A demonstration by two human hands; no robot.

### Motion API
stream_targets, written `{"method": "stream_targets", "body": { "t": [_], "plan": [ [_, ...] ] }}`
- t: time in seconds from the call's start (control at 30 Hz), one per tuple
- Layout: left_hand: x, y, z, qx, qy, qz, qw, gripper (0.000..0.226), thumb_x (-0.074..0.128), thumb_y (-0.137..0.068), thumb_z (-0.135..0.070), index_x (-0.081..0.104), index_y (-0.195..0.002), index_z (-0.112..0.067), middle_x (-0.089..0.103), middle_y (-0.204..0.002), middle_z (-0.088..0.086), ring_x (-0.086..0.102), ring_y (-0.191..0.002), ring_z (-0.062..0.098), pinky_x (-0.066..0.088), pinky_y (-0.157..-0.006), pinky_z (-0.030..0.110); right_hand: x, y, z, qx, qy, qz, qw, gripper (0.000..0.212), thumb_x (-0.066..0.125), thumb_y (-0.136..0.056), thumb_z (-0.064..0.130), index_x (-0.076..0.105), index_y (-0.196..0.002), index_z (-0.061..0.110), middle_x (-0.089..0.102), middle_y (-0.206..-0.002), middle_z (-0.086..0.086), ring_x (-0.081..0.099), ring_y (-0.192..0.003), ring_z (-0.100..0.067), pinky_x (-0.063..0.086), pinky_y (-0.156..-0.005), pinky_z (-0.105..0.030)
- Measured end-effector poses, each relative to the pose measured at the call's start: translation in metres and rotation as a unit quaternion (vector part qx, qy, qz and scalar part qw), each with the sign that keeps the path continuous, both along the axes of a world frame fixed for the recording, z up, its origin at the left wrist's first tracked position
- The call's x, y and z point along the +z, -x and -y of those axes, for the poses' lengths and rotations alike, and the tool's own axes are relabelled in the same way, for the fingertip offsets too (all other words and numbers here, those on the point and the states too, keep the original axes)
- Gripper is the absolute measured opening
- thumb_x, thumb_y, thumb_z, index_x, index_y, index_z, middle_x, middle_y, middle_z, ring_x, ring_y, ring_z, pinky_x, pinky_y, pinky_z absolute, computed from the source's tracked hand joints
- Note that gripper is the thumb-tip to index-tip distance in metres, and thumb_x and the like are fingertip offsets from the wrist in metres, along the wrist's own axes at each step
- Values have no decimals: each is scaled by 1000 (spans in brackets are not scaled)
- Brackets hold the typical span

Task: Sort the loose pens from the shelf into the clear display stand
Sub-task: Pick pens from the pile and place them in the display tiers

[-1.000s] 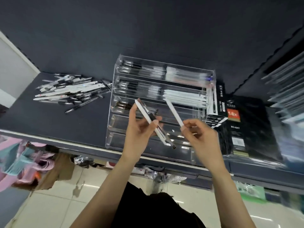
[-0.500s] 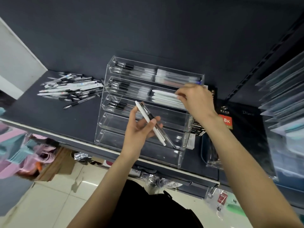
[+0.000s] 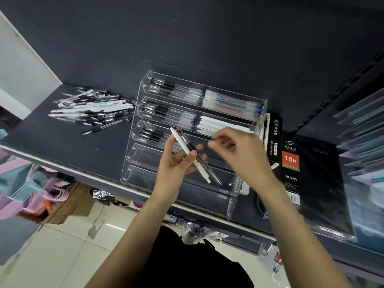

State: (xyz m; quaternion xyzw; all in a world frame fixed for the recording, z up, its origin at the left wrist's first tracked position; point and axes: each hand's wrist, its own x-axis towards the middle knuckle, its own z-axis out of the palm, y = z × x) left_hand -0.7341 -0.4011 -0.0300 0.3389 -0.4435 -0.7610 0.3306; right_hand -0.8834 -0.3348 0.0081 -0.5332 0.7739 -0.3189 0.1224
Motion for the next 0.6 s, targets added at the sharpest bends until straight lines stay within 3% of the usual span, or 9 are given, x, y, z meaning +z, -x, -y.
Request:
{"method": "stream_targets", "body": {
  "t": [0.07,0.23,0.33,0.4,0.6],
  "plan": [
    [1,2,2,8,1,-6,1000,49,54,-91,2,38,-133,-18,73,-99,10,71,-88,22,56,-73,29,-3,-19,-8,18,-46,65,997,23,68,-79,42,64,-96,27,67,-84,16,63,-73,3,51,-69,-17],
    [1,5,3,17,18,-22,999,50,56,-90,-1,38,-135,-16,71,-107,11,69,-90,24,56,-75,33,-9,-18,-10,-7,-12,124,992,15,75,-78,20,72,-93,21,67,-77,15,63,-73,2,48,-70,-10],
    [-1,3,7,40,11,-11,999,52,59,-88,-3,44,-133,-27,66,-111,4,68,-96,21,57,-75,31,-2,0,-11,-27,9,62,998,20,71,-81,16,72,-100,20,63,-83,11,59,-74,1,47,-72,-9],
    [-4,-3,12,62,15,8,998,49,59,-89,-4,48,-128,-30,62,-99,5,67,-88,17,57,-73,28,3,15,-10,-43,36,10,998,17,69,-83,13,71,-99,19,61,-88,7,58,-76,-4,49,-75,-16],
    [-13,-28,35,139,16,54,989,43,63,-87,-6,51,-127,-16,58,-83,-1,68,-76,7,55,-69,23,0,10,32,-8,79,-106,991,16,69,-83,15,70,-99,16,65,-95,2,61,-87,-16,51,-82,-34]
  ]
}}
